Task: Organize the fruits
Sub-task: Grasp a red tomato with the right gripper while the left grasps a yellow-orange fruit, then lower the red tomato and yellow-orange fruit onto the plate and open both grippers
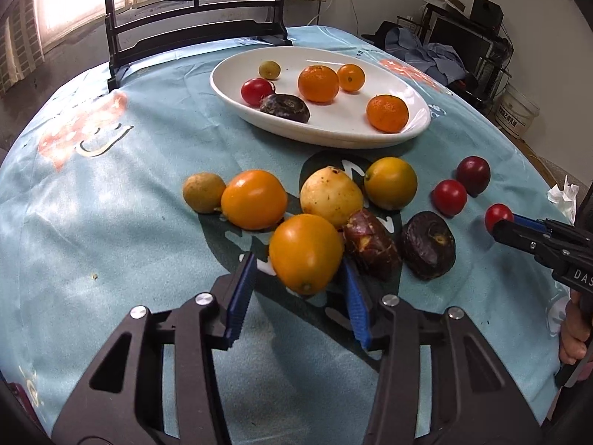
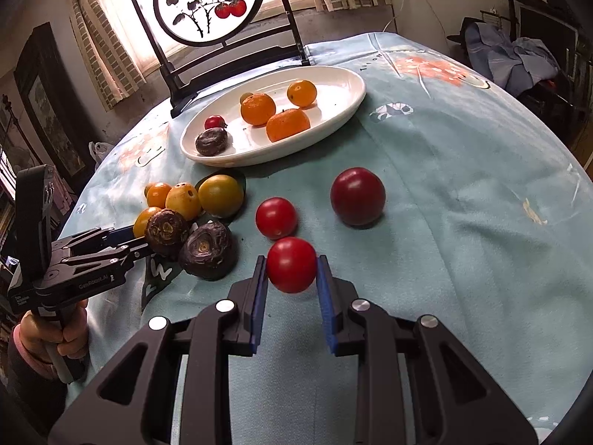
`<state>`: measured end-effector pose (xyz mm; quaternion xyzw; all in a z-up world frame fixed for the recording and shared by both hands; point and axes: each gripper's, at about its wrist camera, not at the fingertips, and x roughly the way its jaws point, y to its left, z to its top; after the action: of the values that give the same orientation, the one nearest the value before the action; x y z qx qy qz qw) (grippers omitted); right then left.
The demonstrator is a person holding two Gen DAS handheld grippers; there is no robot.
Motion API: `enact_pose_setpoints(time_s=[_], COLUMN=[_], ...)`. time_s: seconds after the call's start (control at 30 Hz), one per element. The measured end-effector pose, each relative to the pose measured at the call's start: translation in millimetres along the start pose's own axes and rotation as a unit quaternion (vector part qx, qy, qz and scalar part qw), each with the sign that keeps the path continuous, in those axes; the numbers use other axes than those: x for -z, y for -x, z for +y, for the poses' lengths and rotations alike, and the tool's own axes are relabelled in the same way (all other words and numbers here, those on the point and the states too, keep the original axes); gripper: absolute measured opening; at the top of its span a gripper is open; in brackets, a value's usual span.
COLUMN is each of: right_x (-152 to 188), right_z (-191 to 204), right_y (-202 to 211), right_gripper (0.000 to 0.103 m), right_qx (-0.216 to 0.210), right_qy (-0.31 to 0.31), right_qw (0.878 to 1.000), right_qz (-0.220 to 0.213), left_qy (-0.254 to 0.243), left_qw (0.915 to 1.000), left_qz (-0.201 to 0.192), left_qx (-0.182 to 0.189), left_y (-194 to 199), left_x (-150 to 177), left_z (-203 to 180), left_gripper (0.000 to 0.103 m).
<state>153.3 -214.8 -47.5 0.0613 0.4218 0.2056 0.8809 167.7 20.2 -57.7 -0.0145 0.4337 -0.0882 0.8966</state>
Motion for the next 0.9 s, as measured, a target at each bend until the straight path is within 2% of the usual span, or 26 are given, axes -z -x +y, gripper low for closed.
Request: enact_pose_setpoints(time_s=[0.2,0.27,0.57,0.8,0.9], right_x=[-0.2,-0.5,0.2,1.3,-2.9], right_z=[-1.2,-1.3,3.0,6.8,11.1], right_y=[-0.8,-1.5,3.6,11.6,17.5], right_gripper=[0.026,0.026,0.026,0.026,0.026], right_qx=[-0.004,-0.003,-0.003,-0.01,-0.011], right_qy=[-0.003,-0.003,0.009,0.02,0.031], right_qw=[1.0,1.0,1.0,0.999,0.998], right_qz=[0.002,0.004,-0.009,-0.026,-0.045], left_qy=[-0.004,-0.002,0.032,0.039,0.036], left_qw=[1.0,1.0,0.9994,0.9977,0.9968], left_qz=[-0.002,-0.002,-0.002,-0.041,-0.054], left_qx=[-0.005,0.002,0.017,0.038,0.046], left_y=[-5.2,-2.9,13.1,41.1,48.9], left_x=[-3.8,-2.3,13.3,11.9,4.1], left_z=[-1.3,-1.3,3.2,-1.0,-2.1], left_gripper=[0.046,0.039,0.038,0.038,0.038])
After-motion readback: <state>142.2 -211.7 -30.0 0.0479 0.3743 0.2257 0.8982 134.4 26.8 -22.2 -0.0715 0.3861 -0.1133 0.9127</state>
